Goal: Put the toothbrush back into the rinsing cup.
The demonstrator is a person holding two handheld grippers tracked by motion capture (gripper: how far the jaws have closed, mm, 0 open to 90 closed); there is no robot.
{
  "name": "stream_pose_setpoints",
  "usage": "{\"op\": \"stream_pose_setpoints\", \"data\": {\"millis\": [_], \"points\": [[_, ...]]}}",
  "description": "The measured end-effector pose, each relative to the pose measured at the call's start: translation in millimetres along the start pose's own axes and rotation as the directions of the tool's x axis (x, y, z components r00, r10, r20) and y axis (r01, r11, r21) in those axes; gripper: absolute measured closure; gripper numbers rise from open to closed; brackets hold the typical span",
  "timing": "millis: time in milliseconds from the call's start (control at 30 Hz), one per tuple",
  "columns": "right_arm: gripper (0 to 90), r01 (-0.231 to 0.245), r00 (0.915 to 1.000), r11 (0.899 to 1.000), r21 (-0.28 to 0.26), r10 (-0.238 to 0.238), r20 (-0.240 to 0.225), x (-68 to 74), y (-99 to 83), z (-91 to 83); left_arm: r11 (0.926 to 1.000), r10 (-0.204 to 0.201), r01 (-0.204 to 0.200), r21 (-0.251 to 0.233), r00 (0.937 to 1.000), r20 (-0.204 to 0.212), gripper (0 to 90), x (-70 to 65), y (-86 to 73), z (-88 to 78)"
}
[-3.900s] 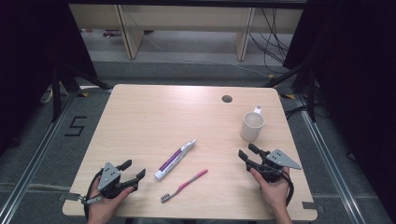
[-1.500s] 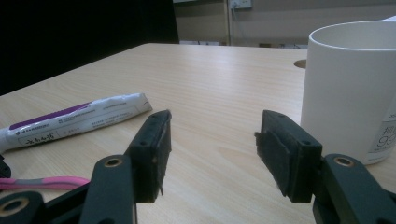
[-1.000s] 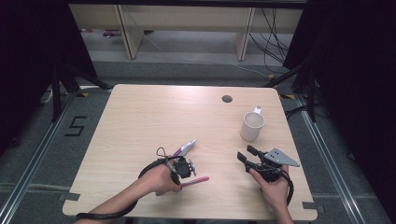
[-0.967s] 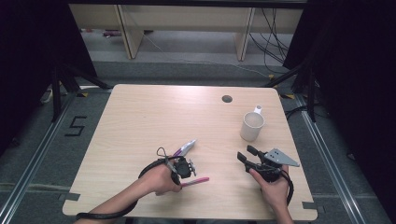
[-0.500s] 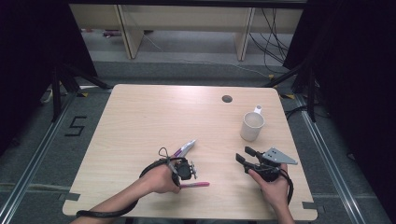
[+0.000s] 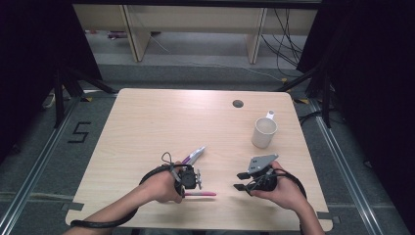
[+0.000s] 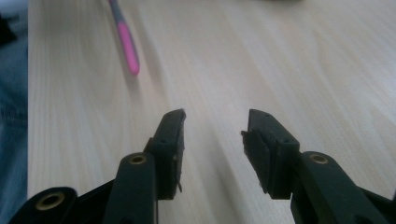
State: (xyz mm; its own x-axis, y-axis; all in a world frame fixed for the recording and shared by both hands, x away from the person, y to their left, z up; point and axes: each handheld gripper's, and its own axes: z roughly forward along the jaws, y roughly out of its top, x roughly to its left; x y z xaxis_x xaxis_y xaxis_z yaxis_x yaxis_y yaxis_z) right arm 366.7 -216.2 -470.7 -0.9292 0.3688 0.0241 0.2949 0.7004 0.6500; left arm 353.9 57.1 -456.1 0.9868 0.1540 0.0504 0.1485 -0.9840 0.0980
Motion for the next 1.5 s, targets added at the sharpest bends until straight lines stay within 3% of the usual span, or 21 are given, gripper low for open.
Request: {"op": "stream_pose_setpoints", "data": {"millis": [133, 233, 267, 333, 433, 467, 533, 667, 700, 767, 800, 833, 900, 967, 1000, 1133, 1167, 1200, 1267, 1300, 1500], "points": [[57.2, 0.074, 0.9972, 0.994, 0.077, -0.073, -0.018, 3.5, 13.2, 1.8, 0.9999, 0.013, -0.013, 0.007, 0.9999, -0.003, 79.7, -1.5, -1.4, -3.3], [57.2, 0.100, 0.9945, 0.990, 0.097, -0.096, -0.040, 9.1, 20.7, 3.1, 0.9997, 0.022, -0.022, 0.004, 0.9997, -0.009, 79.8, -3.2, -2.2, -5.5], [57.1, 0.137, 0.9897, 0.986, 0.098, -0.133, -0.053, 10.7, 24.1, 3.8, 0.9997, 0.025, -0.025, 0.001, 0.9996, -0.012, 79.8, -3.4, -2.3, -6.1], [57.0, 0.138, 0.9881, 0.985, 0.101, -0.130, -0.082, 14.5, 27.8, 5.2, 0.9994, 0.034, -0.035, -0.010, 0.9992, -0.020, 79.8, -4.0, -2.4, -8.4], [57.0, 0.174, 0.9809, 0.981, 0.084, -0.166, -0.101, 16.8, 33.8, 8.4, 0.9990, 0.040, -0.041, -0.019, 0.9988, -0.028, 79.8, -4.7, -3.0, -9.9], [57.0, 0.135, 0.9872, 0.986, 0.101, -0.126, -0.098, 20.3, 35.0, 8.2, 0.9986, 0.052, -0.052, -0.009, 0.9981, -0.032, 79.8, -4.1, -3.1, -10.6], [57.0, 0.178, 0.9798, 0.980, 0.089, -0.168, -0.108, 19.6, 38.6, 10.6, 0.9983, 0.058, -0.058, 0.002, 0.9979, -0.029, 79.8, -4.0, -3.6, -11.1], [57.0, 0.158, 0.9800, 0.982, 0.107, -0.142, -0.139, 25.1, 45.0, 14.3, 0.9972, 0.071, -0.071, 0.024, 0.9973, -0.015, 79.8, -1.7, -3.1, -13.0], [57.0, 0.180, 0.9751, 0.979, 0.091, -0.166, -0.147, 24.8, 47.6, 16.1, 0.9972, 0.071, -0.071, 0.024, 0.9973, -0.017, 79.8, -1.1, -2.9, -13.5], [57.0, 0.161, 0.9764, 0.983, 0.085, -0.146, -0.159, 27.8, 49.4, 16.9, 0.9970, 0.074, -0.074, 0.025, 0.9970, -0.020, 79.8, 0.8, -1.9, -16.1], [57.0, 0.190, 0.9689, 0.980, 0.059, -0.178, -0.172, 27.0, 51.6, 19.3, 0.9966, 0.079, -0.078, 0.027, 0.9967, -0.020, 79.8, 1.7, -1.6, -17.2], [57.0, 0.165, 0.9732, 0.984, 0.061, -0.153, -0.172, 29.2, 51.8, 19.5, 0.9970, 0.077, -0.076, 0.013, 0.9969, -0.019, 79.8, 2.9, -0.8, -19.4], [56.8, 0.153, 0.9738, 0.987, 0.041, -0.144, -0.176, 30.1, 53.6, 21.9, 0.9972, 0.074, -0.074, -0.004, 0.9971, -0.017, 79.8, 4.2, 0.0, -21.4], [56.2, 0.198, 0.9667, 0.980, 0.002, -0.195, -0.165, 26.7, 55.7, 24.0, 0.9974, 0.071, -0.071, -0.015, 0.9973, -0.020, 79.8, 5.0, 1.3, -22.8], [56.0, 0.171, 0.9717, 0.985, -0.005, -0.169, -0.165, 26.8, 55.7, 24.6, 0.9975, 0.068, -0.068, -0.020, 0.9975, -0.019, 79.8, 5.3, 1.8, -23.1], [55.6, 0.180, 0.9678, 0.982, -0.059, -0.188, -0.168, 26.4, 57.6, 29.4, 0.9969, 0.072, -0.072, -0.032, 0.9973, -0.017, 79.8, 6.5, 4.5, -26.2], [55.6, 0.134, 0.9715, 0.990, -0.053, -0.142, -0.190, 29.5, 56.8, 30.2, 0.9965, 0.074, -0.074, -0.037, 0.9971, -0.017, 79.8, 6.5, 5.0, -27.2], [55.6, 0.166, 0.9655, 0.983, -0.079, -0.179, -0.190, 28.4, 57.4, 33.3, 0.9965, 0.063, -0.063, -0.055, 0.9979, -0.016, 79.8, 5.8, 5.2, -27.5], [55.7, 0.131, 0.9682, 0.988, -0.076, -0.144, -0.204, 30.7, 55.9, 37.0, 0.9961, 0.064, -0.065, -0.060, 0.9979, -0.012, 79.8, 5.4, 5.9, -29.8], [55.8, 0.155, 0.9644, 0.984, -0.093, -0.171, -0.202, 29.1, 56.3, 39.3, 0.9956, 0.066, -0.067, -0.066, 0.9978, -0.011, 79.8, 5.2, 6.2, -31.2], [58.1, 0.156, 0.9584, 0.981, -0.114, -0.178, -0.223, 30.6, 57.3, 47.0, 0.9951, 0.060, -0.060, -0.079, 0.9982, -0.002, 79.8, 4.4, 6.2, -33.1]]}}
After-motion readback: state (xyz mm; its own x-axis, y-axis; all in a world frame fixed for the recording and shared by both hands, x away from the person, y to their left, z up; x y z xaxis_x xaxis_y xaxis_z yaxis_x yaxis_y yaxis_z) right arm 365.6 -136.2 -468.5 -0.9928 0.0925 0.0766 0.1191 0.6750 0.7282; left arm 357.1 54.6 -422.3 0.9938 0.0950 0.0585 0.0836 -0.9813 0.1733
